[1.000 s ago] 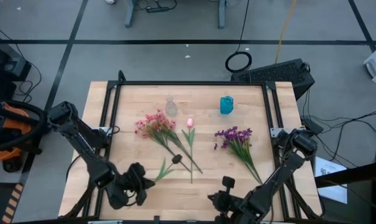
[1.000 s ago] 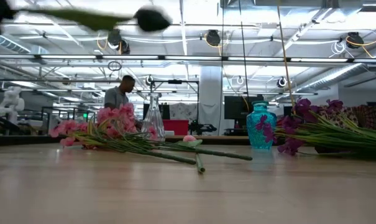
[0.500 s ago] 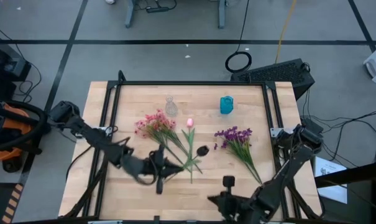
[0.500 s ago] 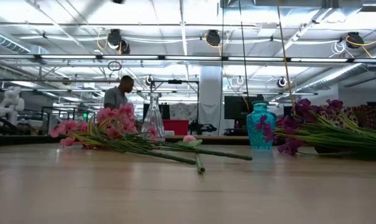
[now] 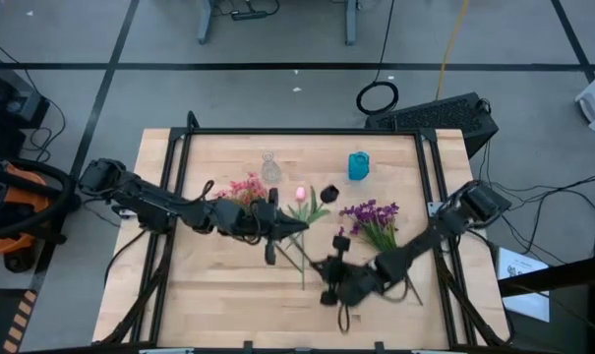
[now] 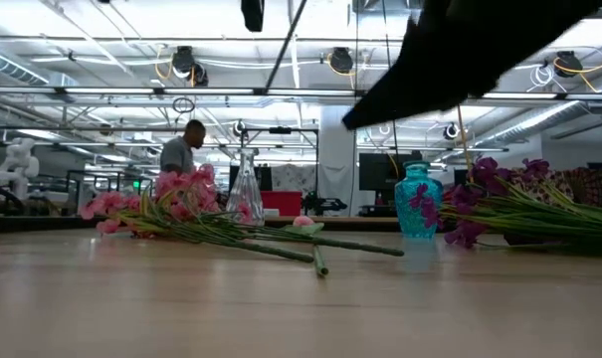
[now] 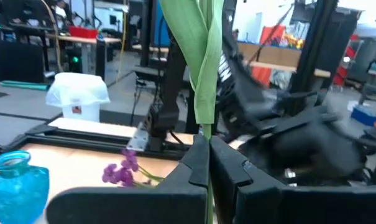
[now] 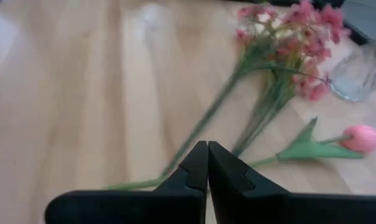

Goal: Sort flowers into vase by color
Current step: Put the black flower into the blue vase

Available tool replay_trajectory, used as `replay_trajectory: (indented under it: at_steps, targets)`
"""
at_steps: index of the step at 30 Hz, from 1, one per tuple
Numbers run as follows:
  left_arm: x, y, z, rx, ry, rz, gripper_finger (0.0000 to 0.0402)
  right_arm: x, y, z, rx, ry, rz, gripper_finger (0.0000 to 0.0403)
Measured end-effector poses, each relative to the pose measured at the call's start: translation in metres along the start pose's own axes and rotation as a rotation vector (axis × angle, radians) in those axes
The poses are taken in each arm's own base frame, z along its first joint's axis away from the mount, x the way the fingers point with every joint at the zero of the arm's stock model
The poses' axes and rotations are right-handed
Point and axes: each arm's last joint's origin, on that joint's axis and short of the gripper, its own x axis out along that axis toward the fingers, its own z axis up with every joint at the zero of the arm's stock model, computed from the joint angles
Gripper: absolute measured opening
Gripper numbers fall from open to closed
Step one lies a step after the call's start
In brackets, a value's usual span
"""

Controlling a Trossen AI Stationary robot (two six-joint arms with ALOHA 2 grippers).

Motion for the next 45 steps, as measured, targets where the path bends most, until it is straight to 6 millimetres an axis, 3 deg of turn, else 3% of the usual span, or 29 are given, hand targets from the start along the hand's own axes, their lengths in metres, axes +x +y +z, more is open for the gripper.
replay_trajectory:
  at_steps: [4, 8, 12, 17, 24, 30, 45]
  targets:
    - [-0.004, 0.012, -0.006, -0.005, -0.043, 0.0, 0.0001, 0.005, -0.028, -0.013, 0.088, -0.132, 0.087, 0.0004]
    - [-0.008, 0.022, -0.017, -0.001, -0.033, -0.006, 0.0, -0.002, -0.053, -0.009, 0.161, -0.321, 0.115, 0.0004]
    - [-0.011, 0.028, -0.021, 0.031, -0.038, -0.027, 0.0, -0.016, -0.08, 0.005, 0.222, -0.506, 0.182, 0.0023]
    - [-0.012, 0.032, -0.021, 0.081, -0.052, -0.02, 0.0, -0.032, -0.101, 0.024, 0.21, -0.673, 0.205, 0.0078]
    - [-0.011, 0.038, -0.02, 0.157, -0.065, -0.001, 0.0, -0.037, -0.115, 0.05, 0.197, -0.775, 0.134, 0.0149]
    - [-0.01, 0.045, -0.02, 0.162, -0.06, -0.016, 0.0, -0.033, -0.116, 0.068, 0.181, -0.798, 0.111, 0.0183]
    - [-0.009, 0.053, -0.019, 0.197, -0.069, 0.011, 0.0, -0.025, -0.125, 0.077, 0.216, -0.757, 0.083, 0.0174]
